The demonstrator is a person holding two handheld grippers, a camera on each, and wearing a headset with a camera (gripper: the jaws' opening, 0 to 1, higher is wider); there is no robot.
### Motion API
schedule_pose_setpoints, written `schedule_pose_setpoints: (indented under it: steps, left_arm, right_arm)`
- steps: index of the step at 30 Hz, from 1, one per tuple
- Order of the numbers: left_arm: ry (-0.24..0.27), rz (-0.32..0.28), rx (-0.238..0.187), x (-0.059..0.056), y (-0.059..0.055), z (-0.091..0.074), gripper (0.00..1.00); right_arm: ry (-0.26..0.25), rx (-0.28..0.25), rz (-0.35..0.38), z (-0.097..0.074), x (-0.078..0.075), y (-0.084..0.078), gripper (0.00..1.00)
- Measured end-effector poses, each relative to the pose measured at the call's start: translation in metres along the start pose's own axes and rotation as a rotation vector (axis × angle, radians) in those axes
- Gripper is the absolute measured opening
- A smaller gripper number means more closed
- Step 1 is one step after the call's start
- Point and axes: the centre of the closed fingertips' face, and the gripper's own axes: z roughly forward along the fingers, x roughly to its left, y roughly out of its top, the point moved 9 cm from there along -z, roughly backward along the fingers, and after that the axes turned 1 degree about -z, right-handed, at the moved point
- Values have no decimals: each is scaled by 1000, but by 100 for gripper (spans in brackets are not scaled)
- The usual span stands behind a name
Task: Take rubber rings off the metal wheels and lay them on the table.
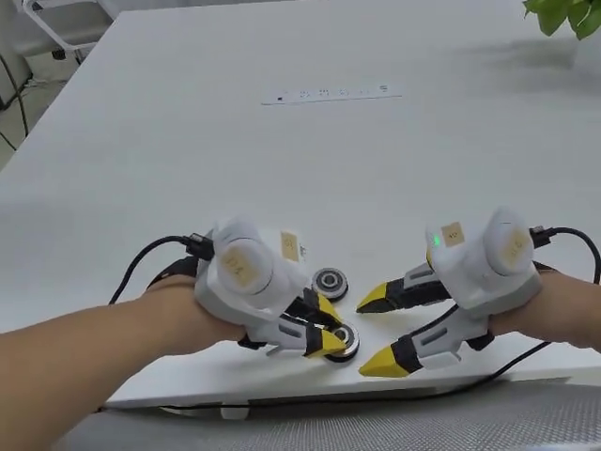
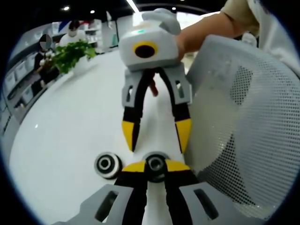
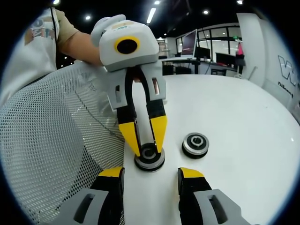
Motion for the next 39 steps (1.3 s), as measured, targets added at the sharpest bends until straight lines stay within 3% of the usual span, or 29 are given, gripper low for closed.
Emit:
schedule_pose_setpoints:
  steps: [19, 27, 39]
  left_arm:
    - [5, 0, -2, 1, 0, 1, 13]
    - [4, 2, -4, 1, 0, 1, 13]
    - [10, 0, -4, 0, 0, 1, 13]
  right_arm:
    - [5, -59, 18, 6, -6, 6, 40]
    - [37, -71, 37, 16, -4, 3, 37]
    - [21, -77, 2, 14, -2, 6, 25]
